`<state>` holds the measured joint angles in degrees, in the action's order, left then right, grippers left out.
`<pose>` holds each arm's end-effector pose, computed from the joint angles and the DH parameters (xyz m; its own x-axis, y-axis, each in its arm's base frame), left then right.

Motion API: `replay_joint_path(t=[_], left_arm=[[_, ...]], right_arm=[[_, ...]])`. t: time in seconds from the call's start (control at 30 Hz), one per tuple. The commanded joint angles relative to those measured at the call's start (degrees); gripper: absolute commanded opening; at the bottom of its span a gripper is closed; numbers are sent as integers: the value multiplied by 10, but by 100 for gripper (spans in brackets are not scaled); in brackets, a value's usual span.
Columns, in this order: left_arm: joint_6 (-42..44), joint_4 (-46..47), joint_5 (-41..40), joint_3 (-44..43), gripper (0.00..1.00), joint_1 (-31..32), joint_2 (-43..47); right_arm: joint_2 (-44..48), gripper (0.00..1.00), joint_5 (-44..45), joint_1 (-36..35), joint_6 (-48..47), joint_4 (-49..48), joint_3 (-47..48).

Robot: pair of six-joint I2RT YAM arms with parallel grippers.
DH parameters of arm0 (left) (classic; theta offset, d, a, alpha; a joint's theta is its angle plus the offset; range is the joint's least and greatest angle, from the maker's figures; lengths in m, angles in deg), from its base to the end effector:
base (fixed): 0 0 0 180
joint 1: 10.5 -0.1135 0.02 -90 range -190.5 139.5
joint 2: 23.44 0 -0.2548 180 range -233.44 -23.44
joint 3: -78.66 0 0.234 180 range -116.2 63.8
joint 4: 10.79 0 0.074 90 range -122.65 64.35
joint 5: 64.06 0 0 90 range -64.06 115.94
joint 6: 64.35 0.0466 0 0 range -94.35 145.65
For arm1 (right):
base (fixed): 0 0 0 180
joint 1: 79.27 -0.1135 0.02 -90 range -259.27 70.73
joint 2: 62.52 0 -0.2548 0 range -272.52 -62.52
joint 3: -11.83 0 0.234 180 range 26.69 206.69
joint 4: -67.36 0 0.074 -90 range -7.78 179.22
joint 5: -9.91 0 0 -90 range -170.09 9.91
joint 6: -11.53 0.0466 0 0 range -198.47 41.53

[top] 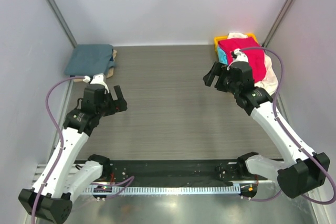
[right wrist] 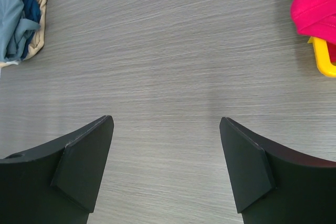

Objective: Fold and stack the t-shirts
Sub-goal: Reset both grippers

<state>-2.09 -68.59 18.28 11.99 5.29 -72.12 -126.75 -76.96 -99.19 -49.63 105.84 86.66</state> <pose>0.1620 -0.0394 0.3002 -0.6249 -0.3027 -0.7196 -0.1353 0.9498 -0.2820 0.2319 0.0813 0.3296 -0.5273 0.3212 -0.7866 -0.0462 0.9136 0.4040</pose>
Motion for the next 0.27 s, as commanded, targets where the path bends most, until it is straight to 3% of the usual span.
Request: replay_joint_path(t=[0.0,0.23], left_arm=[[12,13,11,-6,100,2,1],[12,10,7,-7,100,2,4]], right_arm=[[12,89,27,-4,-1,-32,12],[-8,89,34,-15,-7,-40,15]])
